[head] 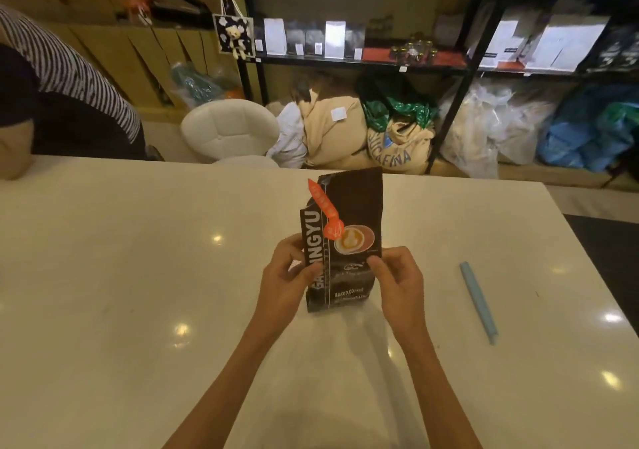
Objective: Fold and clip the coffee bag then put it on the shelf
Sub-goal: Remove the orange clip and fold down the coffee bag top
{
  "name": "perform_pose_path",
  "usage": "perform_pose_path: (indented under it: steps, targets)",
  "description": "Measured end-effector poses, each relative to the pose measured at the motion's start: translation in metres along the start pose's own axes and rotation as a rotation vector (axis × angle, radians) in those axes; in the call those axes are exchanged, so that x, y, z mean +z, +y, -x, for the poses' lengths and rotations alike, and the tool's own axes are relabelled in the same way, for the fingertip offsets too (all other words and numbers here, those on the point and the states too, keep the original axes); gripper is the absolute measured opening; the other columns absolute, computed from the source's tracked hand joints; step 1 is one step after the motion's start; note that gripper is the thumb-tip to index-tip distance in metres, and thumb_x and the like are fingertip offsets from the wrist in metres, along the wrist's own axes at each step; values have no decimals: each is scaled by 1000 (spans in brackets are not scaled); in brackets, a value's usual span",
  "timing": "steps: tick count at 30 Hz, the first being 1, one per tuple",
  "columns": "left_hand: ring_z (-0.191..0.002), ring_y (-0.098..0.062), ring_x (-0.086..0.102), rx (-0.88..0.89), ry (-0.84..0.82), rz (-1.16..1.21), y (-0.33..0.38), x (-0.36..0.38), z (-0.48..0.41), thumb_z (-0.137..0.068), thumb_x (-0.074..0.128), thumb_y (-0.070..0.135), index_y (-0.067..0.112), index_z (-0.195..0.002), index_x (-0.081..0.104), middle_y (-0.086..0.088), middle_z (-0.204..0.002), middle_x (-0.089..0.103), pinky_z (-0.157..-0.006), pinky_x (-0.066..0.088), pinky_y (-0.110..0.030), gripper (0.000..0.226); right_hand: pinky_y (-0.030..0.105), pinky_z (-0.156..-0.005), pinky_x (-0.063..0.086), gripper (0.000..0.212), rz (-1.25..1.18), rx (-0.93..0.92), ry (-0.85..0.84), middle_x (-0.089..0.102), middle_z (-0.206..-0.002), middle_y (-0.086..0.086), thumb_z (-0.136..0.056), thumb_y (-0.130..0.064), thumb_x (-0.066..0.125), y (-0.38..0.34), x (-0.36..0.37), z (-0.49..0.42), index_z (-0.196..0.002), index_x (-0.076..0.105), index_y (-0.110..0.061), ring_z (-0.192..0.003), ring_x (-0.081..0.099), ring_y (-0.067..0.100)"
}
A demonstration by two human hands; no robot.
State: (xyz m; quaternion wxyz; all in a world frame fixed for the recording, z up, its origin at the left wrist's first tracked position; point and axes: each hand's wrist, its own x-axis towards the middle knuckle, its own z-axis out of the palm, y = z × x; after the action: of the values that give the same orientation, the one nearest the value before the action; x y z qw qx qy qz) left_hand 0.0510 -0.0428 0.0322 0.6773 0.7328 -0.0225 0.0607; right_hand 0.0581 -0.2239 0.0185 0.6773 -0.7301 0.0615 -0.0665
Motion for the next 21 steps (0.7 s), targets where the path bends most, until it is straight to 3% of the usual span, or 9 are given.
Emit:
perform_pose_path:
  steps: [2,4,6,9,11,12,16,21]
  targets:
    - [-141,-10,36,66,-132,-115,2,8,2,-85,65,29,29,-83,64,6,-148,38,-110,40,-31,2,26,-70,55,12,-204,149,8,70,-89,0,-101,-17,52,2,9,-15,-99,59,-8,-82,67,14]
    - [-143,-13,32,110,-197,-119,5,18,6,-86,64,28,21,-95,65,-1,-152,28,-113,36,-25,12,39,-73,53,18,-390,234,7,69,-92,10,-101,-20,49,-1,15,-27,-104,58,-5,-83,65,25]
    - [-137,-13,42,28,-140,2,11,28,11,-87,68,18,17,-118,53,4,-149,31,-105,44,-24,34,43,-75,57,25,-485,290,-5,70,-93,14,-100,-23,50,-8,21,-33,-112,58,-2,-82,67,29]
    - [-126,-2,52,-109,-104,45,9,43,18,-85,73,12,29,-142,23,7,-145,37,-95,51,-20,78,53,-89,54,43,-493,357,62,66,-101,17,-90,-38,62,-8,32,-34,-115,59,-2,-92,64,32]
    - [-131,-1,46,-128,-143,3,8,50,25,-81,76,25,43,-146,15,12,-148,36,-101,50,-24,91,49,-92,54,24,-308,296,96,65,-106,12,-95,-35,59,-4,38,-34,-107,60,-14,-100,63,30]
    - [-131,1,44,-143,-157,11,9,53,27,-81,75,27,46,-147,13,14,-150,34,-101,49,-23,93,44,-87,56,14,-260,257,124,64,-105,9,-100,-29,52,-4,40,-33,-103,59,-18,-100,63,28]
    - [-122,23,39,-143,-240,34,10,54,29,-90,68,19,36,-151,6,26,-144,31,-90,43,-3,89,28,-71,57,17,-292,194,165,62,-95,1,-105,-25,42,-17,38,-31,-95,56,-25,-87,63,15]
    - [-127,-2,51,-120,-131,68,8,45,16,-95,58,22,34,-146,26,13,-144,43,-98,49,-19,61,50,-87,59,25,-389,412,143,69,-110,20,-100,-28,51,-14,26,-32,-108,66,-9,-98,68,35]
